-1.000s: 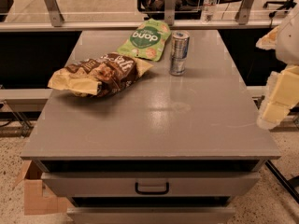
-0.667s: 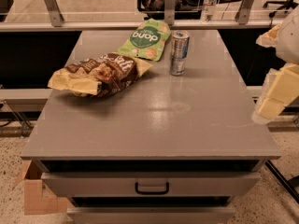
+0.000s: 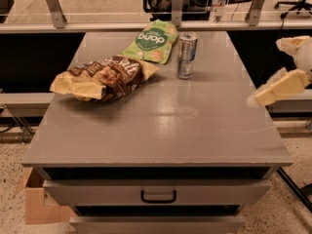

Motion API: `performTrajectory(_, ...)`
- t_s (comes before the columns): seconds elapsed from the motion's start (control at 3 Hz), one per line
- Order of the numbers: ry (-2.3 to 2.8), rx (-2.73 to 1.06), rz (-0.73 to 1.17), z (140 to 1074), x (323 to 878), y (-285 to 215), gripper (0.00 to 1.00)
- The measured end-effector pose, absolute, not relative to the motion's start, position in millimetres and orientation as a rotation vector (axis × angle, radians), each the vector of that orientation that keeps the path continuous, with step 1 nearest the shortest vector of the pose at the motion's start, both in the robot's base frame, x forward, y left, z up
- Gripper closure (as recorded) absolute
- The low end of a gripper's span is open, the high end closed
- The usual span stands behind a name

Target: Knock redbull can over

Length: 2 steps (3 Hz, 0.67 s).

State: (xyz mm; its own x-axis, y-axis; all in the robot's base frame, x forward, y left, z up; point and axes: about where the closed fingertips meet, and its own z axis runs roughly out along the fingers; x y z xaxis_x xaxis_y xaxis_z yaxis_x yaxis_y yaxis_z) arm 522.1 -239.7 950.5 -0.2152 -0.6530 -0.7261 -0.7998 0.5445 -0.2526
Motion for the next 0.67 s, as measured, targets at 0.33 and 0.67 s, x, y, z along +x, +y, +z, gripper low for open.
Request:
performTrajectory(0.33,1.831,-1.042,0.279,958.4,558.7,-237.7,0.00)
performTrajectory(0.67,1.811,-1.008,0.291,956.6,585.4,-228.7,0.00)
